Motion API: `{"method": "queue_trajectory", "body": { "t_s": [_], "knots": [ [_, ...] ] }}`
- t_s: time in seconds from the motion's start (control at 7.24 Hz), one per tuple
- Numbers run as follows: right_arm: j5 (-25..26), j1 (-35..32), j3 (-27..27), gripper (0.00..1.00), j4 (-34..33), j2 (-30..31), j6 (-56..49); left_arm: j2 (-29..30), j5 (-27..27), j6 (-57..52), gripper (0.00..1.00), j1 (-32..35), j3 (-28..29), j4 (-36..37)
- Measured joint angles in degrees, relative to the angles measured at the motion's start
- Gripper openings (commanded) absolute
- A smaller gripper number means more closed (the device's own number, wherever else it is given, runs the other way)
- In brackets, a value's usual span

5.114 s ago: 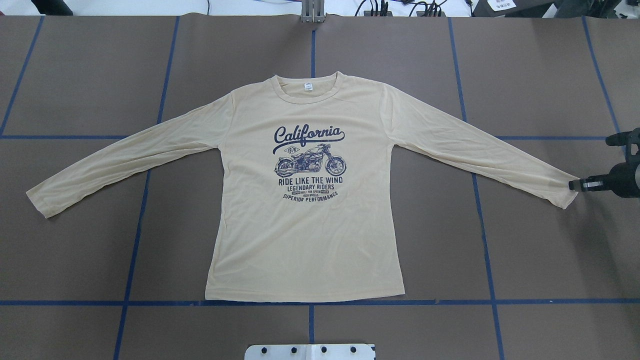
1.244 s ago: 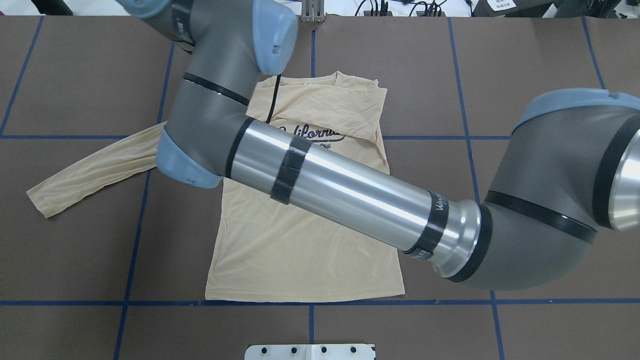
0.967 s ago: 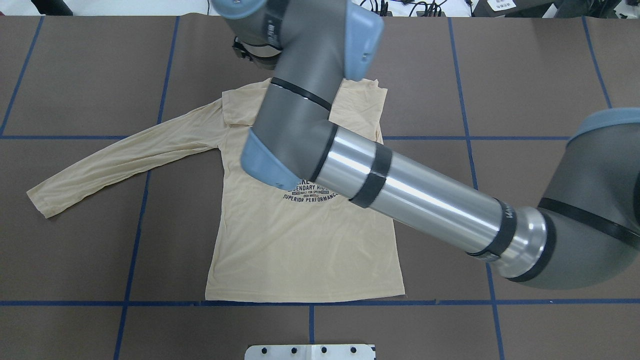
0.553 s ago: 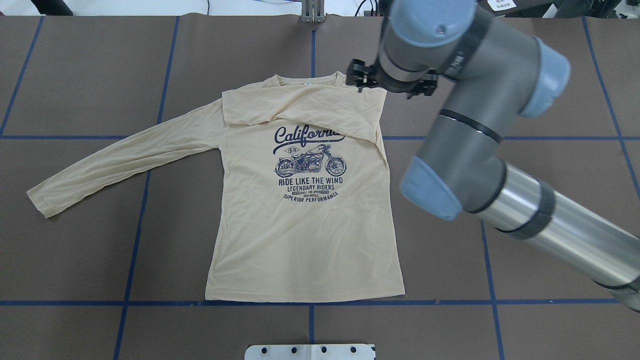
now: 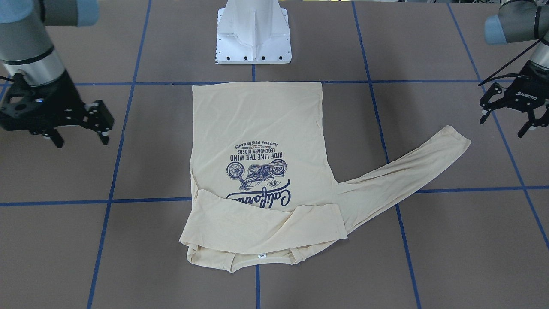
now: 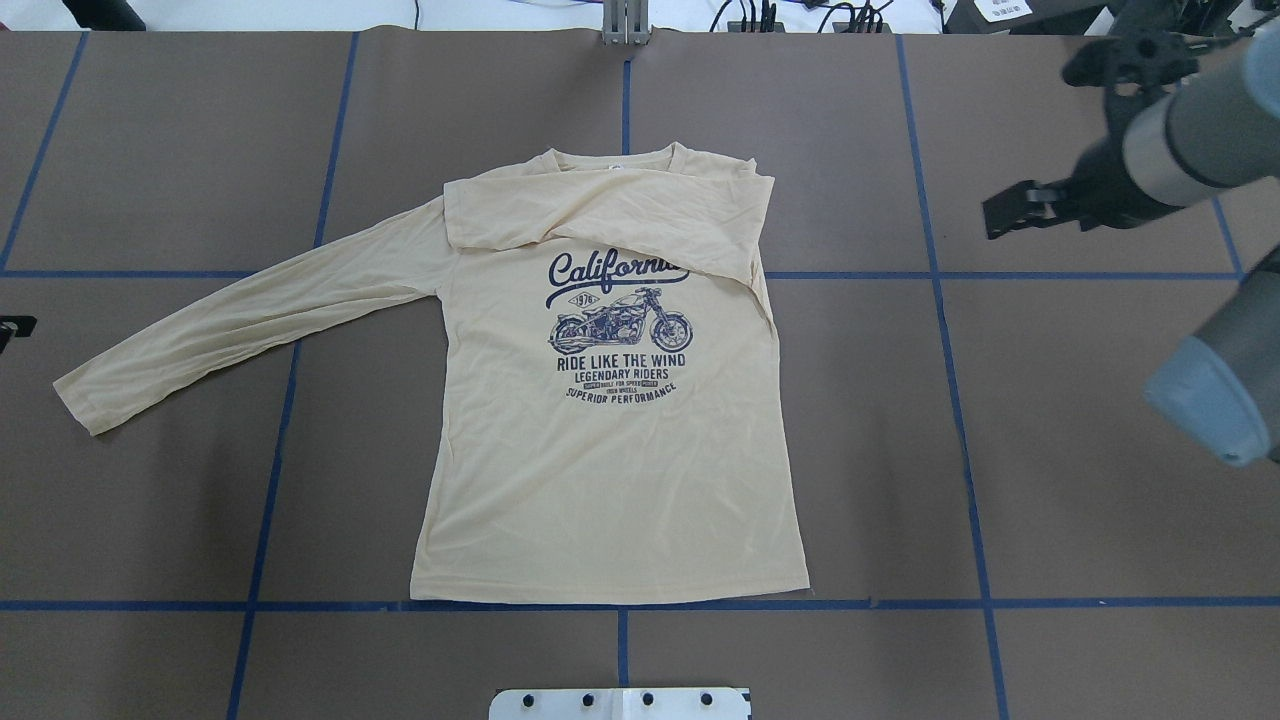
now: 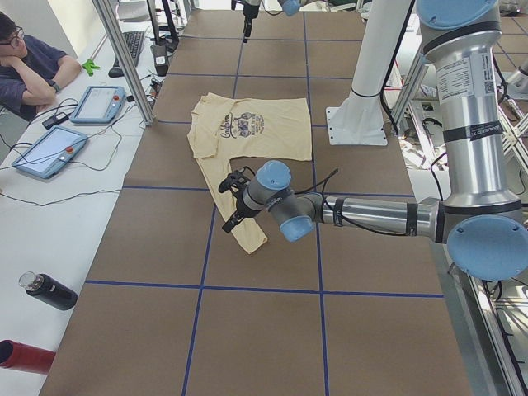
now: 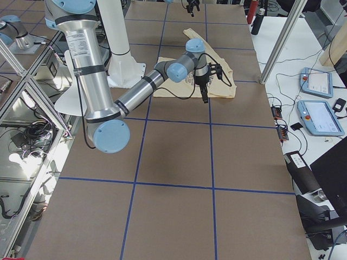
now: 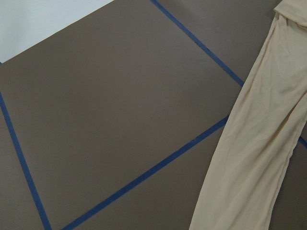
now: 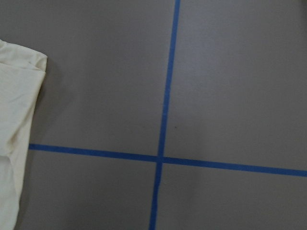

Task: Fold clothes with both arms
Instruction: 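Withdraw the right gripper away from the shirt, then move the left gripper to the other sleeve cuff and grasp it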

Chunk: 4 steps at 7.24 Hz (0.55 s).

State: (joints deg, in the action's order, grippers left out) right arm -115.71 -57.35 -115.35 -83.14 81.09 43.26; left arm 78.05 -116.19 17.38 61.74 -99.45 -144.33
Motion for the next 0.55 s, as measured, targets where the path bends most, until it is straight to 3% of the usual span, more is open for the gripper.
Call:
{"method": "queue_trajectory", "body": {
  "t_s": [0.28,0.55],
  "knots": [
    [-5.55,-5.12,0.15,1.0,8.51,9.35,-4.27,-0.37,0.94,1.61,1.0,-3.62,5.28,-6.78],
    [-6.76,-6.33,0.28,1.0,10.15,11.23,-5.09,-0.43,3.01,1.88,1.0,-7.65,7.26,-8.89]
  ]
}}
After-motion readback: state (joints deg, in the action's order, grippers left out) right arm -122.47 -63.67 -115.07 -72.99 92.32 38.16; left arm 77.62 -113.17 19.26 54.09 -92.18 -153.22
